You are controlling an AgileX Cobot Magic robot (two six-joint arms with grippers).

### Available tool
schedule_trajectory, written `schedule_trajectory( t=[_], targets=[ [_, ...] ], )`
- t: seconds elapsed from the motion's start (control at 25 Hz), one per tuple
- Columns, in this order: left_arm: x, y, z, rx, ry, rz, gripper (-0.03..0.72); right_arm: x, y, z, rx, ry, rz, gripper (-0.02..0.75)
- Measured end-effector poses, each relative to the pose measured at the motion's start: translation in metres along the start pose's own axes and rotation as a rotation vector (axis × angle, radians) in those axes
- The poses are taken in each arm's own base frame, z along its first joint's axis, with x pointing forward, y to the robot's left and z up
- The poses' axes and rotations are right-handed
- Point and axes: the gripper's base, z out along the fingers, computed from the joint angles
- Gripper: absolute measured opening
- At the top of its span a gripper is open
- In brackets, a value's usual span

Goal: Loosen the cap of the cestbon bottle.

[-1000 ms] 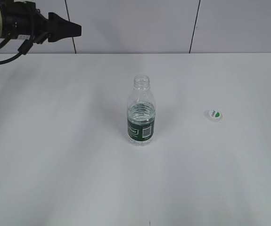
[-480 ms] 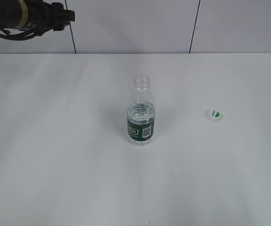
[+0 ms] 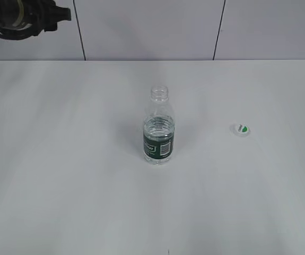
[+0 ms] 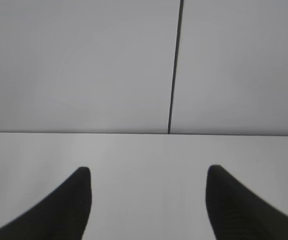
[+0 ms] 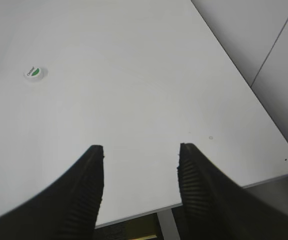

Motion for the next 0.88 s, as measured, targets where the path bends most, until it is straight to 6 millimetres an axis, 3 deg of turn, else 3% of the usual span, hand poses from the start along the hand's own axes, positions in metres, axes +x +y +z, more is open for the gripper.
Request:
schedule_trajectory(
  t=[0.32,0.52,0.72,0.88],
  targets=[
    [0.016,0.005,-0.004,0.001,0.207,0.052,0.448,0.0,0.0,0.0,0.0,-0.001,0.0,0.374],
    [0.013,0.017,-0.031,0.025,0.397,0.052,0.448,0.0,0.0,0.0,0.0,-0.001,0.0,0.374],
    [-0.003,0.058,-0.064,-0.04,0.54,-0.017,0.448,0.0,0.0,0.0,0.0,-0.001,0.0,0.374],
    [-0.006,0.094,-0.084,-0.101,0.635,0.031,0.448,0.0,0.0,0.0,0.0,-0.001,0.0,0.374]
  ],
)
